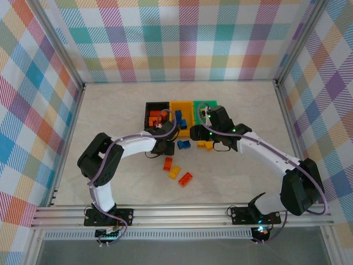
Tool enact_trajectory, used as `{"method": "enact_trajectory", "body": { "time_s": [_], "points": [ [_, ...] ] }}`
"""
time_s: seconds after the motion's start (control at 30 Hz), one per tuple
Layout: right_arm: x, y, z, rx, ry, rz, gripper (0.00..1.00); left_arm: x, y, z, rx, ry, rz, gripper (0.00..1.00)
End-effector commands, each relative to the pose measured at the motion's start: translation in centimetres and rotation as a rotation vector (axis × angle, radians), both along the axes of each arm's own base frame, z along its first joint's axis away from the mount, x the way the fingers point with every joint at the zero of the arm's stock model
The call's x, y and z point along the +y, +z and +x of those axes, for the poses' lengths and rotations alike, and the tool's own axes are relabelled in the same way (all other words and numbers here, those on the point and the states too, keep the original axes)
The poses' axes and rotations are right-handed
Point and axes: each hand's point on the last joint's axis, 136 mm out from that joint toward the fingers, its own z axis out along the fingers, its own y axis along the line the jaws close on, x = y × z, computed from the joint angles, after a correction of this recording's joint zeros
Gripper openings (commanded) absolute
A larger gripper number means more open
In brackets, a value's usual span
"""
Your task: Sort the legos into containers by color
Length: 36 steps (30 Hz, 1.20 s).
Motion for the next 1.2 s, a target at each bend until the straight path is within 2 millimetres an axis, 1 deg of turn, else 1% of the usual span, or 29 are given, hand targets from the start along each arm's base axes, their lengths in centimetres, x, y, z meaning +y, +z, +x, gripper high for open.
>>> {"method": "enact_trajectory", "body": {
  "time_s": [0.0, 0.23, 0.3, 0.37, 0.43, 0.5, 0.53, 0.57, 0.6, 0.67, 0.77, 0.9, 0.97, 1.07, 1.17],
  "points": [
    [-0.1, 0.8, -0.2, -0.020, -0.006, 0.021, 0.72, 0.4, 0.0, 0.5, -0.004, 0.012, 0.012, 0.53],
    [0.1, 1.0, -0.1, -0.024, -0.005, 0.027, 0.72, 0.5, 0.7, 0.6, -0.018, 0.003, 0.013, 0.36],
    [0.0, 0.9, -0.1, -0.023, -0.005, 0.027, 0.72, 0.4, 1.5, 0.5, -0.030, 0.001, -0.003, 0.33],
    [-0.1, 0.9, -0.2, -0.023, -0.007, 0.025, 0.72, 0.1, 3.2, 0.2, -0.052, -0.004, -0.038, 0.32],
    [-0.2, 0.9, -0.2, -0.025, -0.011, 0.025, 0.72, -0.5, 5.4, 0.2, -0.083, -0.014, -0.074, 0.32],
    [-0.4, 0.8, -0.3, -0.027, -0.017, 0.028, 0.72, -1.5, 7.6, 0.4, -0.108, -0.029, -0.113, 0.32],
    [-0.4, 0.8, -0.4, -0.027, -0.019, 0.027, 0.72, -2.1, 8.9, 0.8, -0.124, -0.035, -0.139, 0.32],
    [-0.5, 0.7, -0.4, -0.027, -0.022, 0.026, 0.72, -2.6, 9.8, 1.1, -0.133, -0.039, -0.157, 0.32],
    [-0.6, 0.5, -0.4, -0.026, -0.025, 0.026, 0.72, -3.2, 10.8, 1.8, -0.147, -0.042, -0.168, 0.32],
    [-0.8, 0.2, -0.6, -0.020, -0.032, 0.024, 0.72, -4.2, 12.5, 3.8, -0.179, -0.045, -0.165, 0.32],
    [-1.1, -0.1, -0.9, -0.013, -0.038, 0.021, 0.72, -5.8, 13.0, 6.6, -0.183, -0.051, -0.140, 0.31],
    [-1.4, -0.5, -1.5, -0.003, -0.041, 0.019, 0.72, -6.9, 12.4, 10.6, -0.181, -0.037, -0.087, 0.30],
    [-1.5, -0.8, -1.8, 0.008, -0.038, 0.024, 0.72, -7.3, 12.1, 12.0, -0.182, -0.031, -0.067, 0.30],
    [-1.5, -1.2, -2.2, 0.020, -0.036, 0.030, 0.72, -7.4, 11.5, 13.8, -0.174, -0.015, -0.048, 0.30],
    [-1.7, -1.4, -2.5, 0.024, -0.036, 0.030, 0.72, -7.4, 11.0, 14.8, -0.163, 0.000, -0.032, 0.30]
  ]
}}
